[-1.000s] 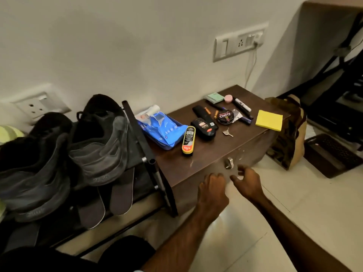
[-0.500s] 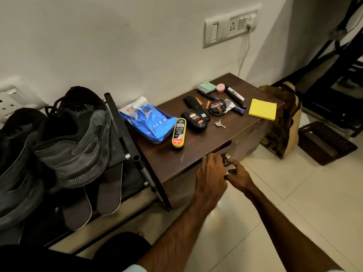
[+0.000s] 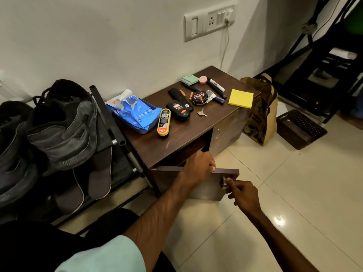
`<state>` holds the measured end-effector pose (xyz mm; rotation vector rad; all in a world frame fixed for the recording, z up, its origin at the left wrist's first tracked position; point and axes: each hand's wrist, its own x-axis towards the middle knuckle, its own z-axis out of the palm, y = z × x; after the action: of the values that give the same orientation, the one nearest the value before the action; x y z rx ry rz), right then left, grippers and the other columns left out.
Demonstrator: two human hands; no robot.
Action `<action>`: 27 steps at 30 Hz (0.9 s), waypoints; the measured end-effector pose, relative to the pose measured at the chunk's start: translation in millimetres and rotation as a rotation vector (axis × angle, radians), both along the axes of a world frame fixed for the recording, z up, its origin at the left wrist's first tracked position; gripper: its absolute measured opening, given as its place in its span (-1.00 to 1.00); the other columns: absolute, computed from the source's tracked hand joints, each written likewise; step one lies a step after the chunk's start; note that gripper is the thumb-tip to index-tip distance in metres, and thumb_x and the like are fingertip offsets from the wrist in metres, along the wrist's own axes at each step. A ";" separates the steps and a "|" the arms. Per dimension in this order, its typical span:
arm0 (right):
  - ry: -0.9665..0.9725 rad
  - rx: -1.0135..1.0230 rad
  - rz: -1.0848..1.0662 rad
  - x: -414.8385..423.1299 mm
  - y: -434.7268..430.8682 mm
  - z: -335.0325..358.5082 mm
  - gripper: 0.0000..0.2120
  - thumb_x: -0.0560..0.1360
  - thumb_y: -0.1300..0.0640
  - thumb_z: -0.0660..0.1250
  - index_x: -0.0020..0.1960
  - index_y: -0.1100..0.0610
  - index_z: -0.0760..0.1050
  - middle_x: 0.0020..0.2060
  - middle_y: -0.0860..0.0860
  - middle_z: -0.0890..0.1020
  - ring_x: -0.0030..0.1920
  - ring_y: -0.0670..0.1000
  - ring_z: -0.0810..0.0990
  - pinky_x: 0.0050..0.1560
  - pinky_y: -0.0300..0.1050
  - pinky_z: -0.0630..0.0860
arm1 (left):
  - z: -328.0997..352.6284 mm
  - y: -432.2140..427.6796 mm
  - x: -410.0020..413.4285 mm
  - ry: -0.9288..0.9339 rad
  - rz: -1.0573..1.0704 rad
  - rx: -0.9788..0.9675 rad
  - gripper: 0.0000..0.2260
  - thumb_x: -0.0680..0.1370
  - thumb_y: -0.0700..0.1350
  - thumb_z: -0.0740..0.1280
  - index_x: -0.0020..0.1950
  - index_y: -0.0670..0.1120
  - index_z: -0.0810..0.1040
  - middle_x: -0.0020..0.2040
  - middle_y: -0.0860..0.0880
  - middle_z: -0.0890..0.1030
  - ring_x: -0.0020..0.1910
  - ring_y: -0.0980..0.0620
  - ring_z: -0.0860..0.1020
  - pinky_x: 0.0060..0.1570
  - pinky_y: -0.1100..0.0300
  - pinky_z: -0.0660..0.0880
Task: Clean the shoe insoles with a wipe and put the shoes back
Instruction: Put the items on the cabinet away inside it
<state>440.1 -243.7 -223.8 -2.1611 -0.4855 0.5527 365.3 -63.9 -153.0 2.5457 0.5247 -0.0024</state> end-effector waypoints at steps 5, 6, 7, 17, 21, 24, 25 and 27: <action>-0.382 0.010 0.012 -13.0 -25.0 36.3 -0.78 0.44 -0.07 0.56 -0.29 -0.06 0.59 -0.40 -0.17 0.61 -0.36 -0.12 0.58 -0.33 -0.09 0.53 | 7.8 -1.4 -2.8 0.107 -0.114 -0.074 -0.86 0.52 -0.14 0.49 0.04 -0.14 0.75 -0.08 -0.05 0.74 -0.13 0.08 0.67 0.01 0.16 0.63; -0.419 0.031 0.033 -14.5 -26.9 43.9 -0.77 0.42 -0.10 0.57 -0.26 -0.08 0.56 -0.38 -0.17 0.60 -0.34 -0.12 0.57 -0.35 -0.09 0.52 | 8.5 -1.5 -4.2 0.146 -0.138 -0.089 -0.86 0.51 -0.14 0.51 0.04 -0.14 0.75 -0.07 -0.04 0.74 -0.11 0.08 0.67 0.02 0.18 0.62; -0.446 0.027 0.070 -14.6 -28.2 50.8 -0.76 0.40 -0.14 0.57 -0.24 -0.09 0.55 -0.36 -0.17 0.59 -0.31 -0.12 0.57 -0.35 -0.12 0.50 | 9.2 -1.3 -6.2 0.191 -0.156 -0.107 -0.85 0.49 -0.14 0.53 0.04 -0.13 0.75 -0.06 -0.04 0.74 -0.10 0.08 0.66 0.02 0.19 0.61; 0.139 -0.183 0.794 -47.1 -11.4 57.7 -0.87 0.41 0.04 0.61 -0.11 0.08 0.76 -0.20 -0.10 0.76 -0.13 -0.09 0.72 0.00 -0.18 0.64 | 18.2 -0.6 -51.8 0.804 -0.242 -0.225 -0.70 0.43 -0.06 0.57 0.11 -0.14 0.69 0.08 -0.09 0.67 0.13 -0.11 0.62 0.28 -0.13 0.52; 0.065 -0.275 0.885 -65.0 2.5 45.2 -0.97 0.49 0.15 0.55 -0.07 0.09 0.76 -0.15 -0.08 0.76 -0.12 -0.08 0.72 0.04 -0.09 0.67 | 29.7 -3.7 -69.7 0.730 -0.260 -0.270 -0.77 0.45 -0.12 0.56 0.06 -0.17 0.71 0.01 -0.09 0.69 0.08 -0.08 0.64 0.26 -0.10 0.53; 0.052 -0.277 0.844 -59.4 12.8 48.4 -0.90 0.53 0.25 0.49 -0.06 0.08 0.74 -0.18 -0.09 0.74 -0.21 -0.16 0.69 -0.08 -0.19 0.66 | 36.8 -8.3 -76.5 0.699 -0.242 -0.233 -0.75 0.46 -0.09 0.55 0.06 -0.18 0.70 0.04 -0.12 0.69 0.08 -0.12 0.64 0.26 -0.11 0.54; 0.032 -0.291 0.832 -56.1 17.6 49.4 -0.89 0.53 0.26 0.48 -0.07 0.08 0.74 -0.18 -0.09 0.74 -0.22 -0.18 0.69 -0.09 -0.20 0.65 | 37.3 -8.4 -78.0 0.730 -0.239 -0.212 -0.74 0.45 -0.07 0.56 0.06 -0.18 0.68 0.07 -0.13 0.68 0.11 -0.14 0.63 0.26 -0.13 0.53; -0.044 -0.334 0.786 -47.5 28.5 50.0 -0.92 0.54 0.24 0.46 -0.05 0.11 0.73 -0.14 -0.06 0.74 -0.15 -0.14 0.70 -0.02 -0.17 0.64 | 37.7 -6.8 -78.0 0.790 -0.245 -0.189 -0.73 0.43 -0.04 0.57 0.02 -0.14 0.64 0.12 -0.13 0.66 0.14 -0.15 0.61 0.26 -0.15 0.52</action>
<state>392.5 -215.2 -173.8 -2.2444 -1.3695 1.0682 287.3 -70.7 -115.3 2.3294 0.4556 -1.1186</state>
